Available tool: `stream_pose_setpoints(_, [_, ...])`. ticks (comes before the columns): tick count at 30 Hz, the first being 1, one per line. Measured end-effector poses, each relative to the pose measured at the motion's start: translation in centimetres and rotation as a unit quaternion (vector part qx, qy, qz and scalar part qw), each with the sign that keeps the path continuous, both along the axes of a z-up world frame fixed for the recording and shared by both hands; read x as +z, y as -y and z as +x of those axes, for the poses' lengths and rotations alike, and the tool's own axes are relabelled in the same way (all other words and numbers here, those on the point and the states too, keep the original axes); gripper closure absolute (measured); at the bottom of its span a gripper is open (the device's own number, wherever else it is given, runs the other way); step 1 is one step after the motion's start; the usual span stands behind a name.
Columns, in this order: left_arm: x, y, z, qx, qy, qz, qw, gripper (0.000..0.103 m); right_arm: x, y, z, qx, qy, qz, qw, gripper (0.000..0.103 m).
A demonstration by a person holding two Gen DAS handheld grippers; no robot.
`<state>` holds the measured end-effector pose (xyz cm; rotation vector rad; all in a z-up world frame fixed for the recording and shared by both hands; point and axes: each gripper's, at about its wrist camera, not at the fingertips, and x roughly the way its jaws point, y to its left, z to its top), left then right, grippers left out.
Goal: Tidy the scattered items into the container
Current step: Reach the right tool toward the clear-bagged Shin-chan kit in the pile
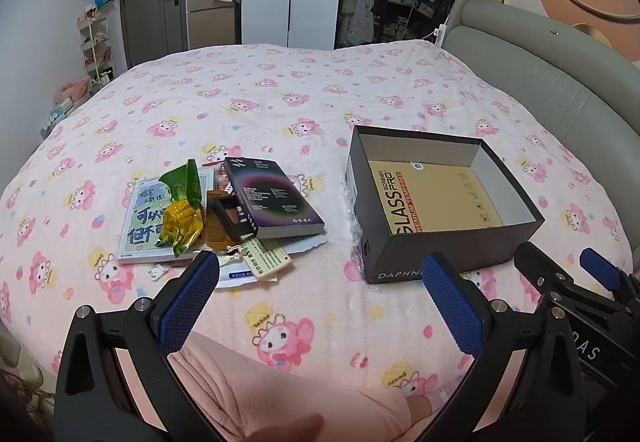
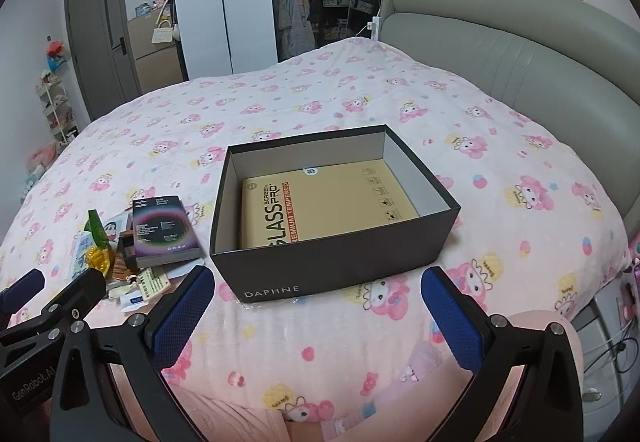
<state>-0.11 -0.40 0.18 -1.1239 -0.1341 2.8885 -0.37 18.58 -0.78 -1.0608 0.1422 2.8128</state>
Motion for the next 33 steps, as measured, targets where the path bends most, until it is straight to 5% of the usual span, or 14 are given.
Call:
stream_pose_setpoints(10, [1.2,3.0,-0.8,-0.004,-0.016,0.024,0.9996,0.0,-0.3,2.8,-1.4,0.087,-0.014,-0.018,0.996,0.0])
stream_pose_setpoints(20, [-0.9,9.2,-3.4,0.056,-0.011,0.046,0.9973,0.005,-0.7,8.9,-6.1,0.179,-0.009,-0.015,0.984,0.008])
stream_pose_setpoints(24, [-1.5,11.0,-4.7,0.096,-0.017,0.068,0.9929,0.01,-2.3,9.0,-6.8,0.189,0.011,-0.067,0.98,0.012])
stream_pose_setpoints(26, [-2.0,11.8,-5.7,0.104,-0.013,0.079,0.9913,0.01,-3.0,9.8,-7.4,0.202,0.024,-0.07,0.977,0.031])
stream_pose_setpoints(31, [-4.0,13.4,-8.7,0.13,0.024,0.094,0.9868,0.012,-3.3,11.9,-9.5,0.222,0.034,-0.056,0.973,0.046])
stream_pose_setpoints(33, [-4.8,14.2,-9.8,0.15,0.038,0.1,0.983,0.019,-3.4,12.5,-10.4,0.233,0.038,-0.055,0.97,0.06])
